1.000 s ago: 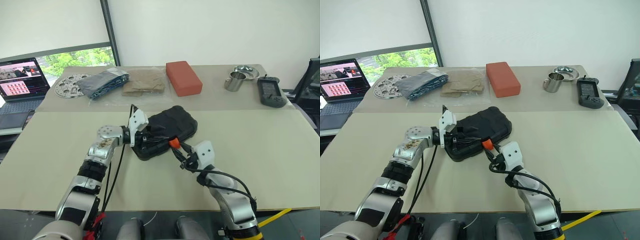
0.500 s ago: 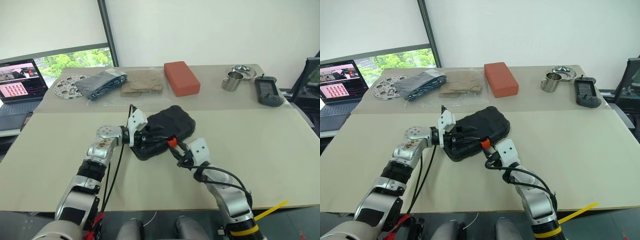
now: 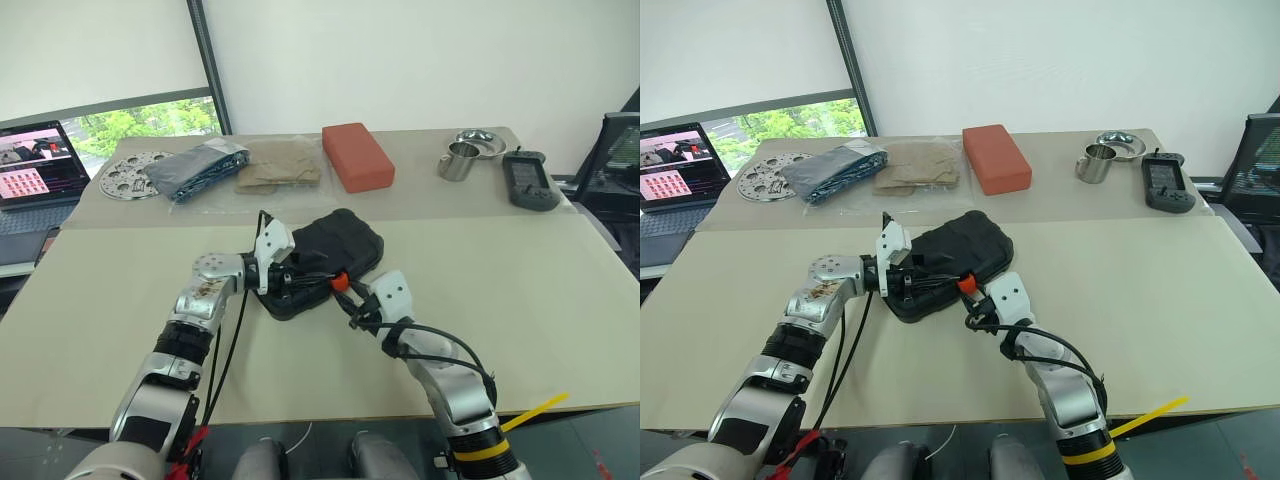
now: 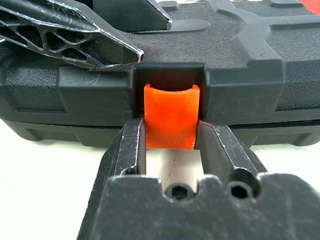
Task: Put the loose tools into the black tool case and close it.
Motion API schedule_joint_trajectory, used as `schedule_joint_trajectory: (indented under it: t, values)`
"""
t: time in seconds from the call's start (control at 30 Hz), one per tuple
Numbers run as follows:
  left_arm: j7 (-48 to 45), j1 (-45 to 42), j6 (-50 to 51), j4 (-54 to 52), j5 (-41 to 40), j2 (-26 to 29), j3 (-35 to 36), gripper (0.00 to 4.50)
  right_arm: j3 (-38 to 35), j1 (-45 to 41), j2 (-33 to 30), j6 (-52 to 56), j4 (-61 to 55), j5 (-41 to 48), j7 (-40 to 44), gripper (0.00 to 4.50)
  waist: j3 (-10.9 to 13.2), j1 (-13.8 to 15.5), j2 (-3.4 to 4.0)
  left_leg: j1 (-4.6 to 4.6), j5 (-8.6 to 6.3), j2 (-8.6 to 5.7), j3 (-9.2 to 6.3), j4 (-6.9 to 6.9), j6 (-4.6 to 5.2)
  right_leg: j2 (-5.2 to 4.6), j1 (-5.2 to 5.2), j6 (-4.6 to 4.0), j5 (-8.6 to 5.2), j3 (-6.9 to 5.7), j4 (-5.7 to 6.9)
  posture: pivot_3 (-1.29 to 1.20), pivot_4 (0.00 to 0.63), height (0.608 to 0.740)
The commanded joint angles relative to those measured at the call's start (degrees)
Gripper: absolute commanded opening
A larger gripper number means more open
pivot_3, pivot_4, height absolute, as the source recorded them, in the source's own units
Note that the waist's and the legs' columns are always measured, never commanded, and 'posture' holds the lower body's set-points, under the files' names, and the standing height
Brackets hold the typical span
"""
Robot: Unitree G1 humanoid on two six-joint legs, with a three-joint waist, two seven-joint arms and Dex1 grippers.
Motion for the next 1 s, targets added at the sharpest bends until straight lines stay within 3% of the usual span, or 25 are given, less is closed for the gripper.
schedule_joint_trajectory:
  t: [0.03,0.07,0.1,0.13,0.7,1.0]
  values:
    - [0.22,2.38,1.26,2.81,1.91,-0.37,-1.79,2.44,-1.19,-2.49,0.95,0.75,-0.19,1.87,0.18,1.27,0.0,-0.02,-0.01,0.0,0.0,0.0,0.0,0.0,0.0,0.0,0.0,0.0,0.0,0.01,0.0,0.0,0.15,0.74]
    - [0.23,2.38,1.24,2.82,1.89,-0.33,-1.76,2.44,-1.3,-2.77,1.0,0.33,0.06,1.69,-0.11,1.27,0.0,-0.01,0.0,0.0,0.0,0.0,0.0,0.0,0.0,0.01,0.0,0.0,0.0,0.0,0.0,0.0,0.15,0.74]
    - [0.23,2.41,1.24,2.77,1.87,-0.28,-1.72,2.44,-1.33,-2.95,1.01,0.03,0.23,1.59,-0.27,2.26,0.0,-0.03,0.0,0.0,0.0,0.0,-0.01,0.0,0.0,0.01,0.0,0.0,0.0,0.0,0.0,0.0,0.15,0.74]
    - [0.25,2.39,1.23,2.8,1.86,-0.26,-1.7,2.44,-1.33,-3.09,0.92,-0.31,0.41,1.44,-0.32,2.44,0.0,-0.06,-0.01,0.0,0.0,0.0,-0.01,0.0,0.0,0.01,0.0,0.0,0.0,0.01,0.0,0.0,0.15,0.74]
    - [0.74,2.66,0.81,3.29,1.86,-0.06,-1.13,2.44,-5.0,2.78,-5.51,-2.0,-5.96,7.05,7.39,2.44,0.05,0.08,-0.09,-0.06,0.0,-0.01,-0.02,-0.05,0.0,0.01,-0.02,0.0,-0.01,0.01,-0.06,0.0,0.15,0.74]
    - [0.83,2.76,0.68,3.13,1.92,0.15,-0.98,2.44,-2.46,-0.78,-5.34,-2.67,-1.59,5.07,6.67,2.44,0.09,0.1,-0.16,-0.05,0.0,-0.01,-0.02,-0.06,0.0,0.01,-0.02,-0.01,-0.01,0.01,-0.06,0.0,0.15,0.74]
